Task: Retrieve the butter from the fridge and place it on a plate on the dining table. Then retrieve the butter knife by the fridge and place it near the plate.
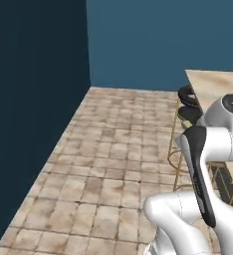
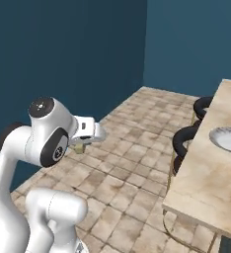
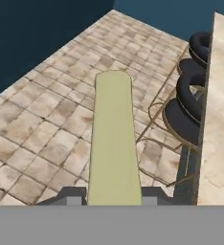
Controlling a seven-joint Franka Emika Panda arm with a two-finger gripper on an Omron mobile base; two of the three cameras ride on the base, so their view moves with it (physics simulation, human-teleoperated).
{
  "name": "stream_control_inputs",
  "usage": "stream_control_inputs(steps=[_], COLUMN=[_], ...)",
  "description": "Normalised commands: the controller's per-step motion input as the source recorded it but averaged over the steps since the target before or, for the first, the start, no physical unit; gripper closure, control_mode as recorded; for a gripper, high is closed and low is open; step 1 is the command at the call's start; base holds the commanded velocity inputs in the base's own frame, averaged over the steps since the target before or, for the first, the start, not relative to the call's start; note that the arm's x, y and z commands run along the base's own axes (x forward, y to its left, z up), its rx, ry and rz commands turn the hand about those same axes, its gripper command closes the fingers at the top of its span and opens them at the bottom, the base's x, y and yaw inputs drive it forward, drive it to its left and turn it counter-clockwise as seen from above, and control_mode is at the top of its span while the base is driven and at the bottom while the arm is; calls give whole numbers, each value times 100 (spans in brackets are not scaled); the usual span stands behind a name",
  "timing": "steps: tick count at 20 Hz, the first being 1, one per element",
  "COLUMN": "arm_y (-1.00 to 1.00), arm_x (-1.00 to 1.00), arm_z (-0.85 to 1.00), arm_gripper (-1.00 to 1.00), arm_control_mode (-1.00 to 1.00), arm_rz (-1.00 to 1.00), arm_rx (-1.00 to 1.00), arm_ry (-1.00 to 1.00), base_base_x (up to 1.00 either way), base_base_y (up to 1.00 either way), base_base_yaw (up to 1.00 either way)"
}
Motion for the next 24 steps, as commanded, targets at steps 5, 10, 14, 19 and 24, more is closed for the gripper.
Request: stream_control_inputs(steps=[5, 10, 14, 19, 24], arm_y=[0, 0, 0, 0, 0], arm_x=[0, 0, 0, 0, 0], arm_z=[0, 0, 0, 0, 0], arm_gripper=[100, 100, 100, 100, 100], arm_control_mode=[100, 100, 100, 100, 100], arm_rz=[0, 0, 0, 0, 0], arm_rx=[0, 0, 0, 0, 0], arm_ry=[0, 0, 0, 0, 0], base_base_x=[87, 75, 64, 54, 65], base_base_y=[92, 80, 75, 71, 75], base_base_yaw=[-74, -76, -79, -83, -79])
